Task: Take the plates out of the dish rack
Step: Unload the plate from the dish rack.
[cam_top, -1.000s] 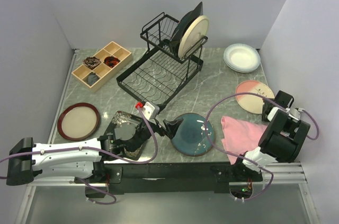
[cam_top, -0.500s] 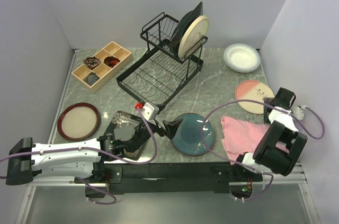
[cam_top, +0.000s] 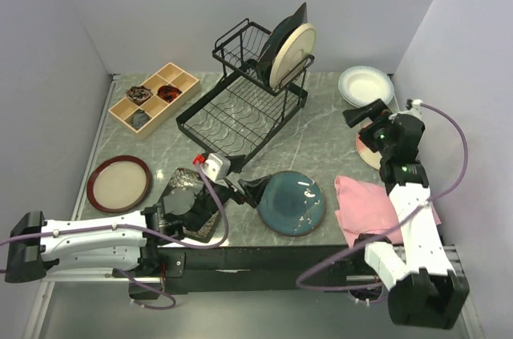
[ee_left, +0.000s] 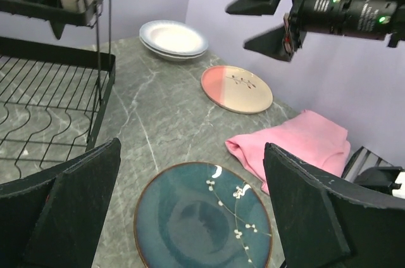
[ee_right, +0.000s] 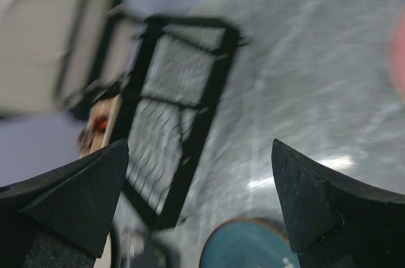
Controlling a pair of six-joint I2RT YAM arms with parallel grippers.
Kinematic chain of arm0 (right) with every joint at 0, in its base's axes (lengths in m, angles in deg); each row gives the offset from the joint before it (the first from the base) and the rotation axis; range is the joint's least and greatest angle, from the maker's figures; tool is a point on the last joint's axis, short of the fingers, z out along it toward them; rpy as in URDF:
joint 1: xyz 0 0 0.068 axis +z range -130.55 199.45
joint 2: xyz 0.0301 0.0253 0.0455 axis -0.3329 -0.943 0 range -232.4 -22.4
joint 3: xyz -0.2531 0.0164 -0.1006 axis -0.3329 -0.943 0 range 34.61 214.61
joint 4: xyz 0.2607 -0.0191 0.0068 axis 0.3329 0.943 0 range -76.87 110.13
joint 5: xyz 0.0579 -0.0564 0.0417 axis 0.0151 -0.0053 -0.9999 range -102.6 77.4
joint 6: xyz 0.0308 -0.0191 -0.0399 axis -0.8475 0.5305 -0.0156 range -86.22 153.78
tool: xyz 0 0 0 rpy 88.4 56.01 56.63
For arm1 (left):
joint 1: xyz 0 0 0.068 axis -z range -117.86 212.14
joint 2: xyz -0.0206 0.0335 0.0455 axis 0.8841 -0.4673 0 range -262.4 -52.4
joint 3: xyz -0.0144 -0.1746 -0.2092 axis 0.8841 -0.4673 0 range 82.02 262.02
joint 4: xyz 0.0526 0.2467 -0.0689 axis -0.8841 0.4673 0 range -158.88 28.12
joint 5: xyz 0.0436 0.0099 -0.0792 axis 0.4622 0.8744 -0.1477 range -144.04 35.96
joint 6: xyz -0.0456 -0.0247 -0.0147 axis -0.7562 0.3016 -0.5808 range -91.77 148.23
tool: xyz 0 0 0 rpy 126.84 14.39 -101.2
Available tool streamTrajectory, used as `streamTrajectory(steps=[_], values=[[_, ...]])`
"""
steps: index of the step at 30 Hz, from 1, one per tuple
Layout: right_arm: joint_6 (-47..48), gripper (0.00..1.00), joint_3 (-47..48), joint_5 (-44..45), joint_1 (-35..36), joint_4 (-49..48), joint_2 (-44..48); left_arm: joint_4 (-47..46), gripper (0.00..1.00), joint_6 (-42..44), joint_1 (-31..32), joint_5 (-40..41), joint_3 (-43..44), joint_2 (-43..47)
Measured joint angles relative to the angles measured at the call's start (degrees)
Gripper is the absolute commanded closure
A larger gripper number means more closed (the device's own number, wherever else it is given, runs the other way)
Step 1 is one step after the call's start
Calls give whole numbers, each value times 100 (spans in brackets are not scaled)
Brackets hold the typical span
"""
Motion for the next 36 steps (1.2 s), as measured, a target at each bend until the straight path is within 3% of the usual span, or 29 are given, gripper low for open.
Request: streamTrajectory(steps=[7,16,22,26,31,36], values=[[487,0,-234,-809,872,-68,1287,852,11,61,-323,-505,997,-485],[372,0,-970,-1263,894,-393,2413,2079,40,-269,-2964,-2048,3355,-1731],[339,0,-973,-1338,894,-424,2601,2415,38,-798,-4579,-3720,4946,-2855],[313,0,-984,-1353,894,-428,2686,2520,38,-1128,-5305,-4658,5788,-3644],[315,0,-1001,-1346,894,-420,2680,2680,48,-1261,-5757,-5764,7095,-4848],[319,0,-1001,-1331,894,-422,2677,2918,45,-1246,-5753,-6688,8194,-5949]])
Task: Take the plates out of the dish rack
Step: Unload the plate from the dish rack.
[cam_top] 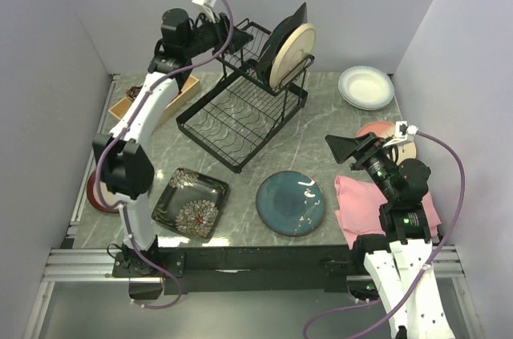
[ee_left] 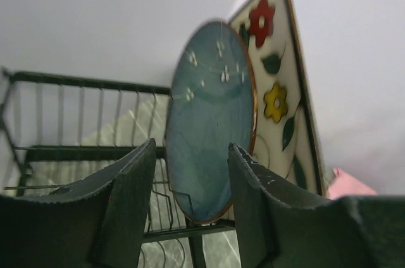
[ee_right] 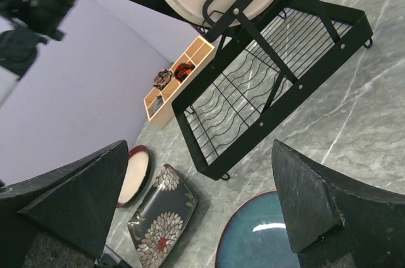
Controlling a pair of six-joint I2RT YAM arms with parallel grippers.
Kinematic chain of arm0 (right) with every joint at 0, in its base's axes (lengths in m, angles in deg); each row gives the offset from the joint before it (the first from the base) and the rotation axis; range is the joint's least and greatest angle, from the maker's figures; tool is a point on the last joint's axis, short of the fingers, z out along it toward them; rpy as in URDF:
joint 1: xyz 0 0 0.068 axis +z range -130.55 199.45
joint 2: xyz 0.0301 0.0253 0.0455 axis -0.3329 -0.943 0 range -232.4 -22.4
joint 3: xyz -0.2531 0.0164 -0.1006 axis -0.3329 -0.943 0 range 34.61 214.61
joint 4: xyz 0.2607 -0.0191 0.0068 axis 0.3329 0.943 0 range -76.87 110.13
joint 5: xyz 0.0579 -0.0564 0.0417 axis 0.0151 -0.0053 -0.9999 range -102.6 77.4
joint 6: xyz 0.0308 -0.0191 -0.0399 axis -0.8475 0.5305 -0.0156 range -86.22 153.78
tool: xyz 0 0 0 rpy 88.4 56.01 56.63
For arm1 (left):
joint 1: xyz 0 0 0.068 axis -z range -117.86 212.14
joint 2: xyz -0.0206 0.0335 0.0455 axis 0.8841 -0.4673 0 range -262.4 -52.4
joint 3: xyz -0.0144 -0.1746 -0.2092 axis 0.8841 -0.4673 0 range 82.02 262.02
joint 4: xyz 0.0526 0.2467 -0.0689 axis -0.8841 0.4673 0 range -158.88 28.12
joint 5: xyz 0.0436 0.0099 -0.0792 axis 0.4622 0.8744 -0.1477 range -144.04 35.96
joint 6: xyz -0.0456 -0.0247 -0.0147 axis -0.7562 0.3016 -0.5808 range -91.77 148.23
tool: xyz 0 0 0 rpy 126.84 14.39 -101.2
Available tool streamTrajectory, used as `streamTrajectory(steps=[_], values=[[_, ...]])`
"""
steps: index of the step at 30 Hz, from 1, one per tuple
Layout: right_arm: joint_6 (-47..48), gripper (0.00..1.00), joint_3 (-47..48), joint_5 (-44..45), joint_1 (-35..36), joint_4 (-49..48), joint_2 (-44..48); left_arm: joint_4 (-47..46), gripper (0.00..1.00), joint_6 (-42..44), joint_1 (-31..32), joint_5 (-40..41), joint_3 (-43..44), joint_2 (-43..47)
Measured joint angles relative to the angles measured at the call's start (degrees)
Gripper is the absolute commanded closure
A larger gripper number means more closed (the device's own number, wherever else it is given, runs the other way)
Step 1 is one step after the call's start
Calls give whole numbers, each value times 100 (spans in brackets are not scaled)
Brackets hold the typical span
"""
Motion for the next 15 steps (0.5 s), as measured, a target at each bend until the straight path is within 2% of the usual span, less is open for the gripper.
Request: streamTrajectory(steps=[6,15], values=[[2,0,-2,-2,0,-2,-83,26,43,4,42,-603,31,-334],[7,0,-26,-2,0,-4,-177,-166,40,210,227,-844,-74,-334]])
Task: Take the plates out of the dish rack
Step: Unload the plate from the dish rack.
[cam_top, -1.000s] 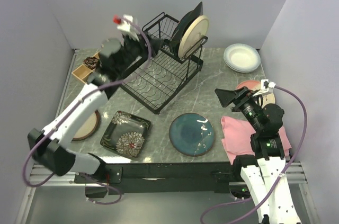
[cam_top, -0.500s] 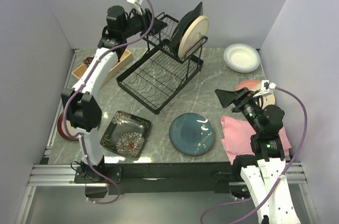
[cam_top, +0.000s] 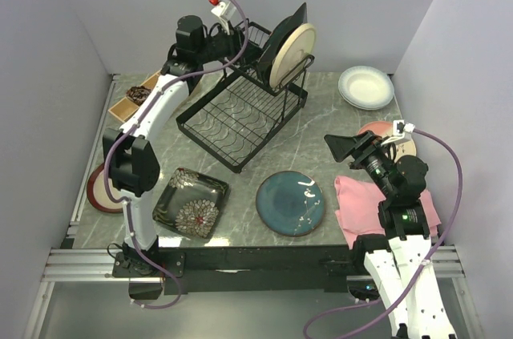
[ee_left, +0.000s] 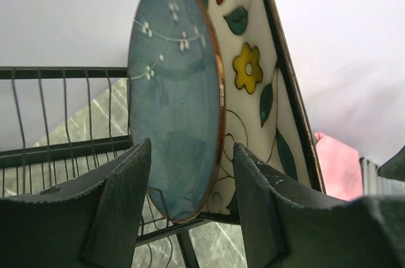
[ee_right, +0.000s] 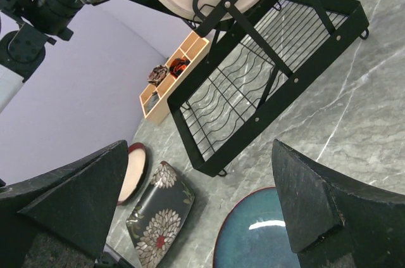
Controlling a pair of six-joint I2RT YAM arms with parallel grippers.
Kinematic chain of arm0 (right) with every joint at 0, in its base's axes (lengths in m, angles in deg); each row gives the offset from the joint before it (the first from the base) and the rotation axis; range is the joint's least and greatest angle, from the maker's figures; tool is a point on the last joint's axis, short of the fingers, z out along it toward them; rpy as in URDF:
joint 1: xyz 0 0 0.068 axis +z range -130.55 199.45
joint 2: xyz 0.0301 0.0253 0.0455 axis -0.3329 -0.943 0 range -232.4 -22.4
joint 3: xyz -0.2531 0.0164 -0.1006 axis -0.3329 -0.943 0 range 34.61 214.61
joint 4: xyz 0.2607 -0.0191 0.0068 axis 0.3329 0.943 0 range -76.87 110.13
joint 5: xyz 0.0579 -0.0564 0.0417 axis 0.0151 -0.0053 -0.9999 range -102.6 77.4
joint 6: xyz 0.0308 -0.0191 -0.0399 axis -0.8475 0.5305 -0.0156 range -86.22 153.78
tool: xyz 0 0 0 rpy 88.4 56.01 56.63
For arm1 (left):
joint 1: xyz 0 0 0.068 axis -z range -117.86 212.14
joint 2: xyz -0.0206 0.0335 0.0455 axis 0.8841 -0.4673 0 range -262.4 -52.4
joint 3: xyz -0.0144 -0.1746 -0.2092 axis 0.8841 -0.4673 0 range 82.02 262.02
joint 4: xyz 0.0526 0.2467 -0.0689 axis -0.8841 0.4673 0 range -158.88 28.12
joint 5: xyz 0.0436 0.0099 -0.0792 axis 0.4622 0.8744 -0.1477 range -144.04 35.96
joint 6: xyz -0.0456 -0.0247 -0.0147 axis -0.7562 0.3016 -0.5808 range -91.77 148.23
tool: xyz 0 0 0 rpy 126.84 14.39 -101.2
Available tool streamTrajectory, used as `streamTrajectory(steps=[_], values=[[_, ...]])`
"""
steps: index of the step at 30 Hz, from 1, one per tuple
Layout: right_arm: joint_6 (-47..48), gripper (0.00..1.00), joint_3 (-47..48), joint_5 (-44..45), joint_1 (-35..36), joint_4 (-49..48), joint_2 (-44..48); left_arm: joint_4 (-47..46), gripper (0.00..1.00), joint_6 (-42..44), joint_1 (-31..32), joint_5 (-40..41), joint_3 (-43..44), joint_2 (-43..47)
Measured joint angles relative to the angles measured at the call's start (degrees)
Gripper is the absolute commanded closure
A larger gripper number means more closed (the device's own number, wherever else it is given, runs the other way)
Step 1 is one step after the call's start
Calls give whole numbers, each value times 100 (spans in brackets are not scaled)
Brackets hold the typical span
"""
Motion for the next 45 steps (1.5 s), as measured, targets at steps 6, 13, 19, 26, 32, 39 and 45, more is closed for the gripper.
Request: streamTrajectory(steps=[6,13,19,26,32,39,45], values=[[2,0,-4,-2,0,0,0,151,43,343,212,116,-13,-4],[0,0,-9,-13,0,0,0,264,51,671,304,343,-39,-28],[-9,0,-55,-22,0,-7,0,280,61,824,328,439,-66,-144],[-11,0,-72,-22,0,-2,-7,190,81,903,417,424,-164,-153],[-13,0,-72,-22,0,-2,-4,-50,98,979,457,439,-278,-153],[-13,0,-72,-20,0,-2,2,-111,99,944,470,463,-315,-138],[-13,0,-72,-20,0,-2,7,-138,99,953,483,503,-413,-55]])
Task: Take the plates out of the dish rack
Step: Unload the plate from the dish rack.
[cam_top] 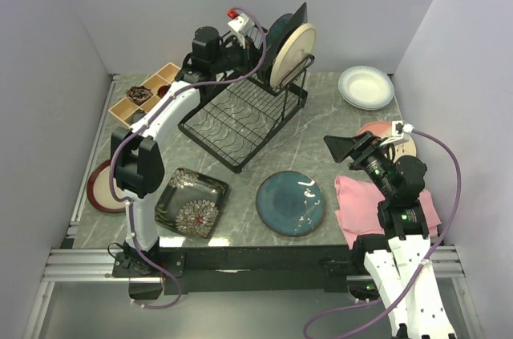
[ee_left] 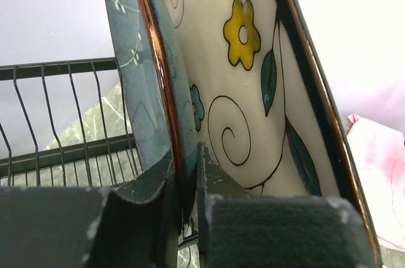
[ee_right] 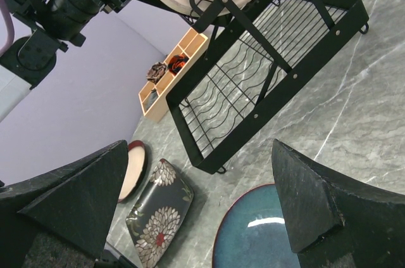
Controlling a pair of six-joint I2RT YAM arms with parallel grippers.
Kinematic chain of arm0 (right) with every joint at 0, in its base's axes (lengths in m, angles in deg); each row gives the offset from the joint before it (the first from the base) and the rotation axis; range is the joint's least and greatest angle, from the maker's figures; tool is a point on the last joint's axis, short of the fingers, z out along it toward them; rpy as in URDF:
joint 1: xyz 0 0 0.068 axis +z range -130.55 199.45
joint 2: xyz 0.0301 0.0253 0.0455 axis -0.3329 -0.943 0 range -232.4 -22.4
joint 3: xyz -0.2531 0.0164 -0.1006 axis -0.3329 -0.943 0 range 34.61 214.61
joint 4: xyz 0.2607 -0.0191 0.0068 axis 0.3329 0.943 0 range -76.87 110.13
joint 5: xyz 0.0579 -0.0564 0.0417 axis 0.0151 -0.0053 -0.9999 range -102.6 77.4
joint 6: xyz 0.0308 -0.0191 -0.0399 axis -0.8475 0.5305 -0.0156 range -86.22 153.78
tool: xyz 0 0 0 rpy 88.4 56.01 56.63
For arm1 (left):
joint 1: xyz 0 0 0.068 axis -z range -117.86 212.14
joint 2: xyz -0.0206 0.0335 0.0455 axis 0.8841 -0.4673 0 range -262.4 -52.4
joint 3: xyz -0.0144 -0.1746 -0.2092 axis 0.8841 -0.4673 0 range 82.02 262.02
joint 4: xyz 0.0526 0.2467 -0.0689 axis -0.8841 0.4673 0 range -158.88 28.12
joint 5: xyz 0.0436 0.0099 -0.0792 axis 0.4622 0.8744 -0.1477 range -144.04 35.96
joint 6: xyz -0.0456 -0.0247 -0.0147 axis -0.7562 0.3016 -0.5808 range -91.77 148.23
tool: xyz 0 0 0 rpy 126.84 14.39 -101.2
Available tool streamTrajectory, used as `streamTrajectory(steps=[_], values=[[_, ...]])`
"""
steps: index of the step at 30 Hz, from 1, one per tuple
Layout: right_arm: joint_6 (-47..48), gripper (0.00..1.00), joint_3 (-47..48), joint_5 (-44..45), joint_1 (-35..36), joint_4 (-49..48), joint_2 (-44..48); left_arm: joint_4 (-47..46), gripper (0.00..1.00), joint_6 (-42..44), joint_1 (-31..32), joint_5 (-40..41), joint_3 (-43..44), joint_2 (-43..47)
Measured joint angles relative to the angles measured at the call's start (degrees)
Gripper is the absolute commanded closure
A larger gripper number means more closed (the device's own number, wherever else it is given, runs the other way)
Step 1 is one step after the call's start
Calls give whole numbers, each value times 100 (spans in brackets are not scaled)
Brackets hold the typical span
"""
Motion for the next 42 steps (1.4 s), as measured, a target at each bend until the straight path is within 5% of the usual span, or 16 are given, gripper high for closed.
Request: streamTrajectory(steps=[42], values=[[4,0,-2,7,0,2,-17,820,99,-179,59,372,638,140]])
